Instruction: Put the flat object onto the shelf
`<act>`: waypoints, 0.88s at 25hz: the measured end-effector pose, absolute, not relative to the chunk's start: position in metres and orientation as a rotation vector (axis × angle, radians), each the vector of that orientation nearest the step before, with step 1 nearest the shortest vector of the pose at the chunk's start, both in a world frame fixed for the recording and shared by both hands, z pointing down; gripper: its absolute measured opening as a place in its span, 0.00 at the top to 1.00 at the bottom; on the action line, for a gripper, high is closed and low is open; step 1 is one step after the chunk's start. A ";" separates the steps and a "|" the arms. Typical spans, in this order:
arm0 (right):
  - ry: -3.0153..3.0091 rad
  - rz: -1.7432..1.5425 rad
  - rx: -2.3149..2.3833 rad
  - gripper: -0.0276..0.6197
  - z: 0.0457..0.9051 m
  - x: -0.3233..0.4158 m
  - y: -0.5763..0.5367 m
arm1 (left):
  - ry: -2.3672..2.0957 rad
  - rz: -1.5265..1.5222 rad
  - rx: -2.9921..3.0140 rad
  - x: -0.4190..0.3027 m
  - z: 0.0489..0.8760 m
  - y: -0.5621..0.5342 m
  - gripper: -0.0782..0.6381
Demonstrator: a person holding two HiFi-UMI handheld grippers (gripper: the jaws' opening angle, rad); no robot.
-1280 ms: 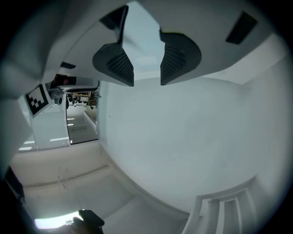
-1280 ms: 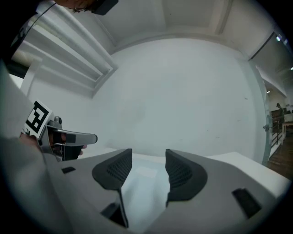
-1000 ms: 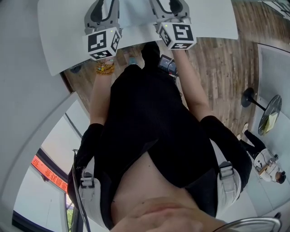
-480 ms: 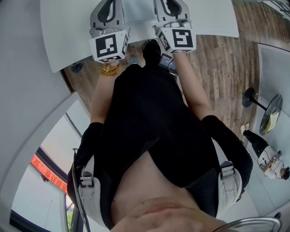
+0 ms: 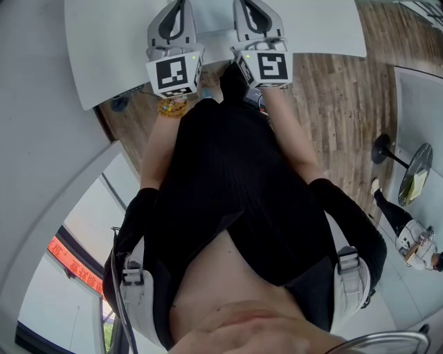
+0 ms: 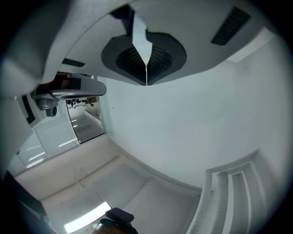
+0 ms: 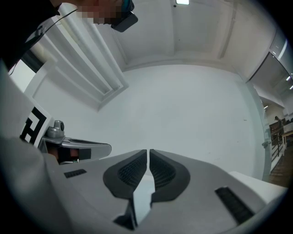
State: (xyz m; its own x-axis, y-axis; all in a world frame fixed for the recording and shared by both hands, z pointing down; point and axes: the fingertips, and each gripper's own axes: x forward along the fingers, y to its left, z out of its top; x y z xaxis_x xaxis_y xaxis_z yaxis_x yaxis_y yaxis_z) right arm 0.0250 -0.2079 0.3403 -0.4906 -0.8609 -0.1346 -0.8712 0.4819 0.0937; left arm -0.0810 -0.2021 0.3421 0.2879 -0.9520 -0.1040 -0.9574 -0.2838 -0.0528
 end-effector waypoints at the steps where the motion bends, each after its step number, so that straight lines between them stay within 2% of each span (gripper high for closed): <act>1: 2.645 0.221 -1.554 0.90 0.342 0.023 -0.207 | 1.815 0.079 -2.439 -0.082 0.344 -0.201 0.87; 22: 2.683 0.115 -1.593 0.90 0.392 -0.001 -0.183 | 1.842 0.001 -2.494 -0.085 0.392 -0.180 0.87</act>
State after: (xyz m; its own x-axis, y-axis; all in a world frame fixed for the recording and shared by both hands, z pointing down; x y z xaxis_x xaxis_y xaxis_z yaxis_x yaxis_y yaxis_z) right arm -0.0011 -0.1828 0.3916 -0.4791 -0.8761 -0.0539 -0.8775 0.4765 0.0539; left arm -0.0852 -0.1805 0.3921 0.2945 -0.9553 -0.0251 -0.9554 -0.2936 -0.0324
